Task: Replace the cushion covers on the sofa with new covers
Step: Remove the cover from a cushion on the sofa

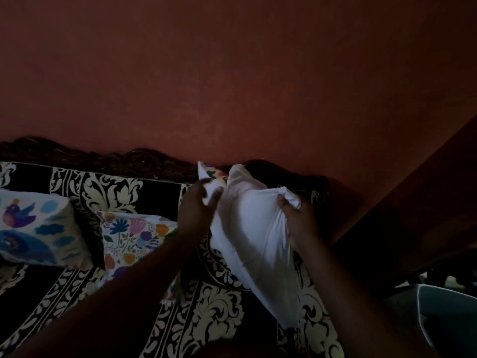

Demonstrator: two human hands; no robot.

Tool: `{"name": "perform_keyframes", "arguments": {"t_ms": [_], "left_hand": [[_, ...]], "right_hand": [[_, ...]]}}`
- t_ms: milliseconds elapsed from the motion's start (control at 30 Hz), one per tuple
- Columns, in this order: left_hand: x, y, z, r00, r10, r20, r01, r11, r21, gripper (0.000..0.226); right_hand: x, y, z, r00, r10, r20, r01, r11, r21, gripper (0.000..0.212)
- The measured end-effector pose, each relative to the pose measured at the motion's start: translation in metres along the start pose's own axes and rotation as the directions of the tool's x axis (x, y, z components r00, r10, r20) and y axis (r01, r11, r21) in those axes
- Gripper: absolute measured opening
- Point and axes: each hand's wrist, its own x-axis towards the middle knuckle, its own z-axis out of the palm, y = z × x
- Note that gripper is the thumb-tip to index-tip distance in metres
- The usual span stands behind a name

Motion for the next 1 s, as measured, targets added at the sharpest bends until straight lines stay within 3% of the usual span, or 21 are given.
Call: {"name": "perform_keyframes", "arguments": {"t_ms": [67,133,200,267,300,333,400,433,500,567,633,667,733,800,867,1000], "left_hand": [[0.030,-0.034,-0.007,0.965,-0.256,-0.059,0.260,0.962,0.083,0.084],[0.052,-0.057,-0.016,0.856,-0.516,0.038,0.517,0.851,-0.090,0.098],[0.062,-0.066,-0.023,0.782,-0.575,0.243,0.621,0.680,-0.390,0.100],[0.057,-0.055,-0.024,0.741,-0.508,0.438,0.671,0.539,-0.509,0.084],[0.053,-0.048,-0.020,0.742,-0.494,0.453,0.670,0.526,-0.524,0.072],[0.049,-0.044,-0.013,0.750,-0.517,0.413,0.660,0.541,-0.522,0.064],[0.040,-0.038,-0.003,0.756,-0.602,0.256,0.635,0.584,-0.505,0.054],[0.037,-0.036,0.000,0.745,-0.636,0.200,0.635,0.586,-0.503,0.052],[0.035,-0.031,0.000,0.717,-0.681,0.147,0.640,0.560,-0.526,0.053],[0.037,-0.028,0.000,0.707,-0.692,0.146,0.645,0.547,-0.533,0.054],[0.040,-0.028,-0.001,0.709,-0.692,0.133,0.640,0.552,-0.534,0.057],[0.042,-0.027,-0.002,0.715,-0.691,0.105,0.631,0.574,-0.521,0.058],[0.044,-0.020,-0.004,0.736,-0.675,0.041,0.618,0.646,-0.448,0.058],[0.041,-0.012,-0.003,0.772,-0.636,-0.002,0.602,0.731,-0.320,0.058],[0.037,-0.009,-0.004,0.821,-0.571,-0.017,0.559,0.810,-0.174,0.059],[0.034,-0.020,-0.007,0.935,-0.354,0.015,0.354,0.933,-0.062,0.077]], "right_hand": [[0.004,-0.001,-0.014,0.999,0.029,0.029,-0.030,0.998,0.052,0.017],[0.007,-0.007,-0.030,0.994,0.069,0.082,-0.078,0.991,0.107,0.036],[0.009,-0.011,-0.041,0.986,0.088,0.145,-0.105,0.987,0.118,0.058],[0.009,-0.012,-0.045,0.977,0.100,0.191,-0.123,0.986,0.110,0.064],[0.011,-0.011,-0.044,0.976,0.106,0.192,-0.127,0.987,0.102,0.058],[0.011,-0.013,-0.040,0.977,0.110,0.183,-0.124,0.990,0.069,0.044],[0.011,-0.014,-0.029,0.991,0.041,0.130,-0.019,0.985,-0.171,0.015],[0.010,-0.013,-0.025,0.991,-0.029,0.128,0.069,0.946,-0.318,0.014],[0.001,-0.017,-0.017,0.980,-0.142,0.137,0.192,0.842,-0.504,0.034],[-0.007,-0.018,-0.012,0.967,-0.153,0.204,0.247,0.761,-0.600,0.078],[-0.009,-0.016,-0.009,0.942,-0.093,0.322,0.318,0.555,-0.769,0.102],[-0.007,-0.014,-0.008,0.927,-0.074,0.368,0.363,0.423,-0.830,0.102],[0.000,-0.006,-0.005,0.912,-0.010,0.411,0.394,0.304,-0.868,0.085],[0.001,0.008,-0.005,0.906,0.031,0.422,0.385,0.353,-0.853,0.051],[0.000,0.024,-0.006,0.894,0.014,0.448,0.404,0.408,-0.819,0.031],[-0.005,0.039,-0.007,0.865,-0.090,0.494,0.485,0.403,-0.776,0.031]]}}
